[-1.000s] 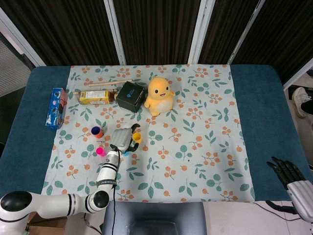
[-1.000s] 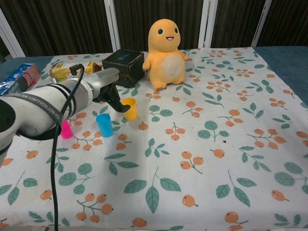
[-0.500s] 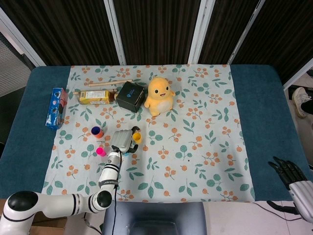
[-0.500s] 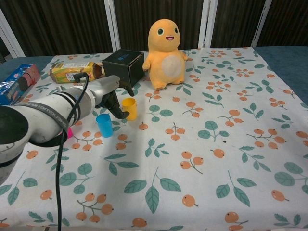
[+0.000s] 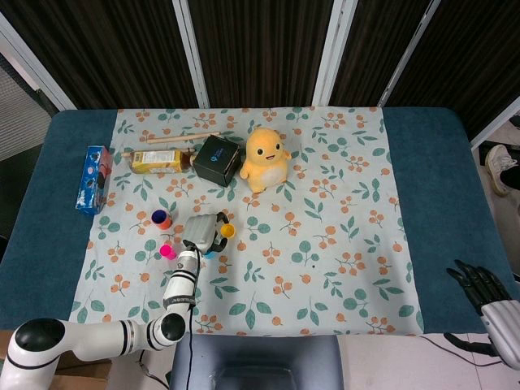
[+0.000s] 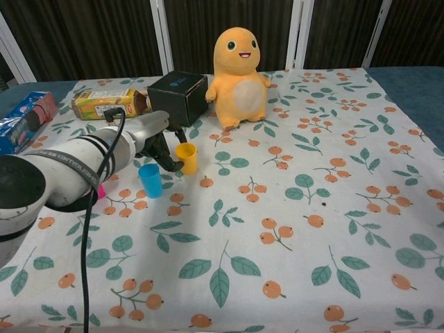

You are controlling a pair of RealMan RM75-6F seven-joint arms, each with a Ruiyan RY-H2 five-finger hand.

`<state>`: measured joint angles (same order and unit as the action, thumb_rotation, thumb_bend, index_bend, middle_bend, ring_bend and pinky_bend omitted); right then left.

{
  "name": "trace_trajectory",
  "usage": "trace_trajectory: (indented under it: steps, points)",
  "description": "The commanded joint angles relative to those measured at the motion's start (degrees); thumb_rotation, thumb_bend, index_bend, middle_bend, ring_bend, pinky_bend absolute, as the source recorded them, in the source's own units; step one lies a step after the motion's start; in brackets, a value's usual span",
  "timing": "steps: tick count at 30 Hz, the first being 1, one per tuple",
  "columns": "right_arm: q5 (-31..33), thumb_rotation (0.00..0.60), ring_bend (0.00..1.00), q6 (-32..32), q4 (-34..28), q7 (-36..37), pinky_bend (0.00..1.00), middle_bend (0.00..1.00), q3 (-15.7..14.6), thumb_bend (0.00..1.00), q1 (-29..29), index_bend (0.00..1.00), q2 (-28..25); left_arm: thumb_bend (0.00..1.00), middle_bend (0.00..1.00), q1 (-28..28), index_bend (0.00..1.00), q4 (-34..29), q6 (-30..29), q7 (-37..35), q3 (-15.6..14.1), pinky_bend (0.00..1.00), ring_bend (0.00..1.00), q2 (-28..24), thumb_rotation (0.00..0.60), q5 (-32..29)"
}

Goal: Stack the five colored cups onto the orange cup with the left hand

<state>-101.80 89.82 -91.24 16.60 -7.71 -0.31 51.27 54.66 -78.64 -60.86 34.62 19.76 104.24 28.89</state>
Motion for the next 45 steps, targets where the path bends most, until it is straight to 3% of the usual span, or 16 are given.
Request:
trace_trajectory:
  steps: [1,13,21,29,45]
  points:
    - [-0.02,0.600,0.00,0.02,0.00,0.02,0.00,0.00,-0.01,0.12,-0.01,0.00,-0.01,0.36,1.00,-0.14,0.44,0.17,0.12,-0.43,0.04,1.00,1.00,0.15,0.600,0.36]
    - [0.04,0.600,0.00,0.00,0.06,-0.02,0.00,0.00,0.02,0.12,-0.03,0.00,0.01,0.35,1.00,-1.39,0.49,-1.34,-0.23,-3.78,1.12,1.00,1.00,-1.11,0.600,3.20]
    - [0.30,0.600,0.00,-0.02,0.09,-0.21,0.00,0.00,0.11,0.12,-0.09,0.00,0.03,0.35,1.00,-4.78,0.49,-7.26,-1.56,-5.98,2.54,1.00,1.00,-10.03,0.600,4.98]
    - [0.78,0.600,0.00,-0.34,-0.34,-1.61,0.00,0.00,0.31,0.12,-0.18,0.00,0.40,0.35,1.00,-8.78,0.49,-7.09,2.20,-11.41,3.91,1.00,1.00,-18.41,0.600,2.53]
    - [1.22,0.600,0.00,-0.70,-0.98,-3.14,0.00,0.00,0.62,0.12,-0.23,0.00,0.85,0.35,1.00,-12.81,0.50,-8.28,6.64,-18.39,0.23,1.00,1.00,-23.98,0.600,5.66]
